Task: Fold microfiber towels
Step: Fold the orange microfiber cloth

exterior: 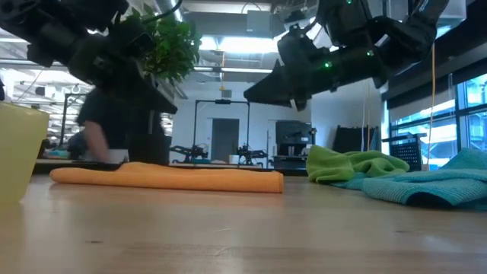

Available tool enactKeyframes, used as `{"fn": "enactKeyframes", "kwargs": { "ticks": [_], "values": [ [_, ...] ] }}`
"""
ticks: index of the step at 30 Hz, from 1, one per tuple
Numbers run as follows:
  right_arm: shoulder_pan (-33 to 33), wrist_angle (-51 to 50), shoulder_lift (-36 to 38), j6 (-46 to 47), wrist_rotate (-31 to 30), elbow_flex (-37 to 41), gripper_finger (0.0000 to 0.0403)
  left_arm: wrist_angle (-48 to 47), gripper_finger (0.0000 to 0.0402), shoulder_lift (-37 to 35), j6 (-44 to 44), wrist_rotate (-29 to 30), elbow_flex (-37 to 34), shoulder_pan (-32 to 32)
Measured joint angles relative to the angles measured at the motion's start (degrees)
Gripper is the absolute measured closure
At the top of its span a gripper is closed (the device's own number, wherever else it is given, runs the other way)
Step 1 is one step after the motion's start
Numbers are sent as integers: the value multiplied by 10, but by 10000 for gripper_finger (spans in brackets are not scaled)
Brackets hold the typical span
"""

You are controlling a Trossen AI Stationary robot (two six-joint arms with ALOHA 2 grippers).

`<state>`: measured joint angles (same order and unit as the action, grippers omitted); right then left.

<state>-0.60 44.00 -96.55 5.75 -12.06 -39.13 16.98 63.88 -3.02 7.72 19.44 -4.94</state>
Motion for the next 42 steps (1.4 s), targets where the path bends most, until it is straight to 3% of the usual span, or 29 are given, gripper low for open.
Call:
{"fn": "enactKeyframes", "kwargs": {
  "ticks": [9,13,19,21,31,36,42],
  "values": [
    [3,-95,0,45,1,0,310,-54,299,0,-15,53,0,-15],
    [2,-126,0,58,1,0,329,-80,306,1,-19,55,0,-15],
    [-7,-167,0,60,1,0,393,-91,381,3,-15,57,0,-15],
    [-7,-175,0,62,1,0,396,-91,395,3,-19,56,0,-15],
    [-43,-193,-10,76,2,-2,400,-195,401,3,-75,43,0,11],
    [-71,-203,-44,74,50,-31,401,-232,401,3,-83,6,0,37],
    [-91,-290,-98,62,57,-89,401,-306,401,3,-100,-11,0,63]
  ]
}}
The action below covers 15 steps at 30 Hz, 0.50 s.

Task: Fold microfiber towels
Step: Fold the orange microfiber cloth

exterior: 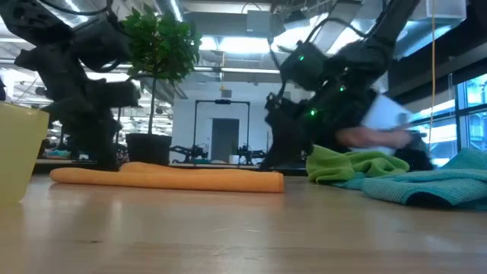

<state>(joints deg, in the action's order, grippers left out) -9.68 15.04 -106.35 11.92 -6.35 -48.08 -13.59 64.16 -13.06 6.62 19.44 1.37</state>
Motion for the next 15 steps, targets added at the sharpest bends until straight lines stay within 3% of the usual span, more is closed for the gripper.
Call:
{"fn": "enactKeyframes", "kwargs": {
  "ticks": [7,15],
  "values": [
    [-3,-57,-21,0,0,-29,402,-39,401,1,6,4,0,48],
    [26,-107,-15,24,-3,-31,402,-34,401,1,69,12,0,107]
  ]
}}
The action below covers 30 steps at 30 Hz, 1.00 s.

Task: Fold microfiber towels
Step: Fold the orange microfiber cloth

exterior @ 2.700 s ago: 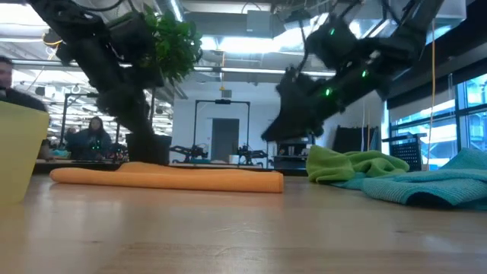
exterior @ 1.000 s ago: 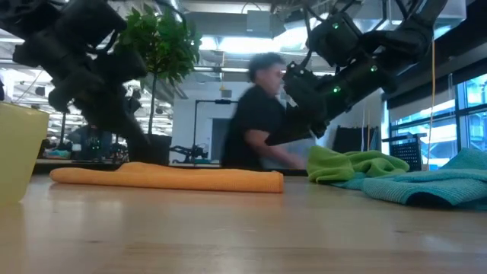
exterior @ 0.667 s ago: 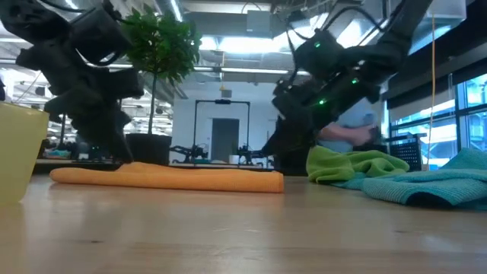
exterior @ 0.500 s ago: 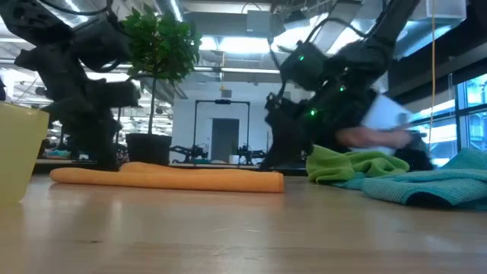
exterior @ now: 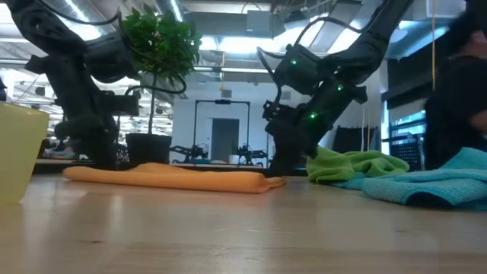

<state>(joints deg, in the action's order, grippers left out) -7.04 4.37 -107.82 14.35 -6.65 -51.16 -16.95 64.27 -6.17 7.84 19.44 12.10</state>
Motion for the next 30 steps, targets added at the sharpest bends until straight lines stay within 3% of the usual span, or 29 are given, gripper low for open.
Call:
{"fn": "enactKeyframes", "kwargs": {
  "ticks": [5,13,18,25,30],
  "values": [
    [31,-6,0,20,21,0,402,13,401,0,42,1,0,27],
    [77,-5,0,55,92,1,400,122,401,0,112,20,0,61],
    [94,-25,25,79,97,5,397,128,401,0,122,21,11,65],
    [89,-19,79,58,35,4,396,72,401,0,82,-46,38,29],
    [56,68,76,12,34,4,400,46,401,0,62,-96,40,-15]
  ]
}}
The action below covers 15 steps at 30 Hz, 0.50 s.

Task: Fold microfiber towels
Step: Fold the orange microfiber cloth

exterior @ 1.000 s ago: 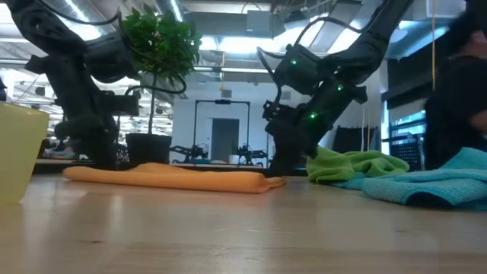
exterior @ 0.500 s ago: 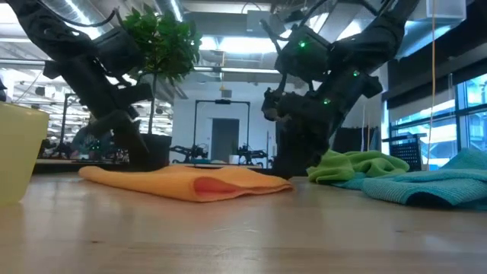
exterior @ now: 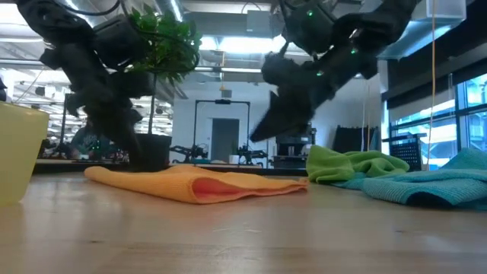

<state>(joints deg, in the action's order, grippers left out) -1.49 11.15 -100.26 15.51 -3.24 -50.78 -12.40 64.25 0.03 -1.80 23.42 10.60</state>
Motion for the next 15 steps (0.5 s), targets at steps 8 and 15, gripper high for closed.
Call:
{"fn": "enactKeyframes", "kwargs": {
  "ticks": [8,15],
  "values": [
    [-63,42,-54,-45,54,-36,400,-54,401,-2,-62,-2,0,-45],
    [-74,20,-129,-80,114,-117,401,-68,401,-2,-93,-6,0,-73]
  ]
}}
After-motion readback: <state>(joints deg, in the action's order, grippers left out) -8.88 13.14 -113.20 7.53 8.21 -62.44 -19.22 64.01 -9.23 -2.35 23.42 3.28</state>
